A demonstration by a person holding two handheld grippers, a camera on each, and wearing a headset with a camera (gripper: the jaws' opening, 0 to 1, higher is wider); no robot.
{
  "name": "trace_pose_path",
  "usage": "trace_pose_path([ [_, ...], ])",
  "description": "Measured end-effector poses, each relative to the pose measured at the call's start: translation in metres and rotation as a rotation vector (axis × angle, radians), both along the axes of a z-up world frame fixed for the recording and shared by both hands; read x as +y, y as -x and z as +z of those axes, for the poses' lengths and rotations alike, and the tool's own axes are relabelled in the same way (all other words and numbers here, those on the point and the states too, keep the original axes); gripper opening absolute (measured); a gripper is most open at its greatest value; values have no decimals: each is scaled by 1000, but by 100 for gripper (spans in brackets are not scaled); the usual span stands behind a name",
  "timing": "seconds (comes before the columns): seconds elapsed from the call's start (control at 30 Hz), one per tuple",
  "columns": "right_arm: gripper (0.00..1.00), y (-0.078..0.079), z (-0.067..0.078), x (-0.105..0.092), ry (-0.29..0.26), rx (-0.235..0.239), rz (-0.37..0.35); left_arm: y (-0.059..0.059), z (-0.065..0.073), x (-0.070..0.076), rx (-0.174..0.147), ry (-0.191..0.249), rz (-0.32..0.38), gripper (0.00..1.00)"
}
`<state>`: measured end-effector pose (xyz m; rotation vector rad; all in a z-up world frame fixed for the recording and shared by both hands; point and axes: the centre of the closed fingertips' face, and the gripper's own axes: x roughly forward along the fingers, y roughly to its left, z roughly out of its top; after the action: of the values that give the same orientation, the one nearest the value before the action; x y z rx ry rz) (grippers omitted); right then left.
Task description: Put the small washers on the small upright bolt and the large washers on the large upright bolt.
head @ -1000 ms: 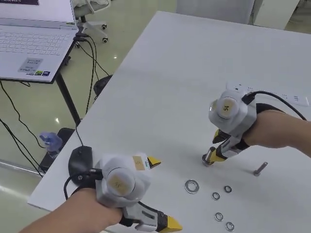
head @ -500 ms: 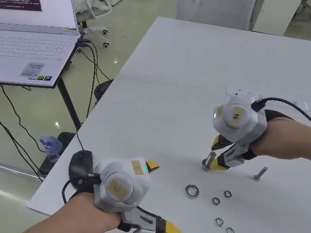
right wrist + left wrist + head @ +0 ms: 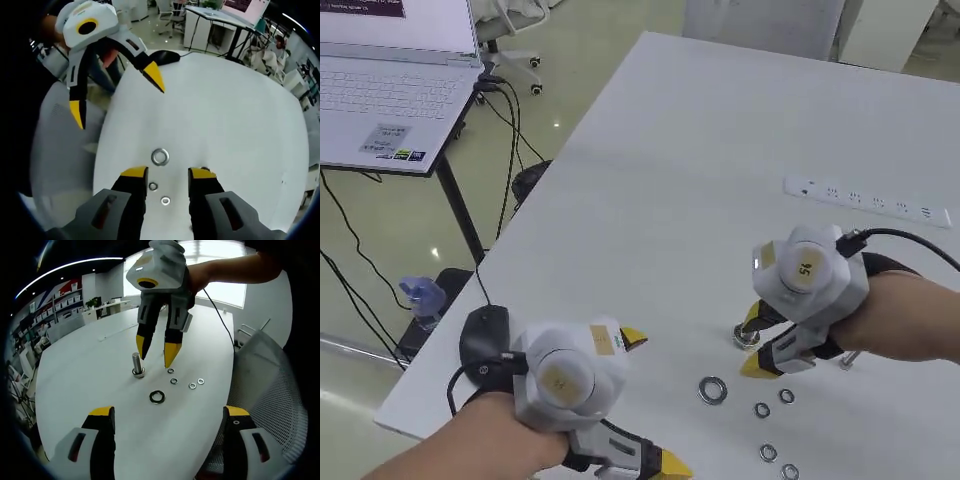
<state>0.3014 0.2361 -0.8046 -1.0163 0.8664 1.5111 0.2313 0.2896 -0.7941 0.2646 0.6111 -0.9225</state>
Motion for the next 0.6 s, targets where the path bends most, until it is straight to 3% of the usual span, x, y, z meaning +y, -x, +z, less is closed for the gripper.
trace_pose_path([
  [0.2,33,10,-9,3,-3,10,3,0,2,0,-3,1,-1,89],
  [0.47,34,19,-32,8,-5,15,7,2,-2,1,1,2,3,89],
  [0.6,34,22,-44,9,12,-7,32,2,-2,0,2,3,4,89],
])
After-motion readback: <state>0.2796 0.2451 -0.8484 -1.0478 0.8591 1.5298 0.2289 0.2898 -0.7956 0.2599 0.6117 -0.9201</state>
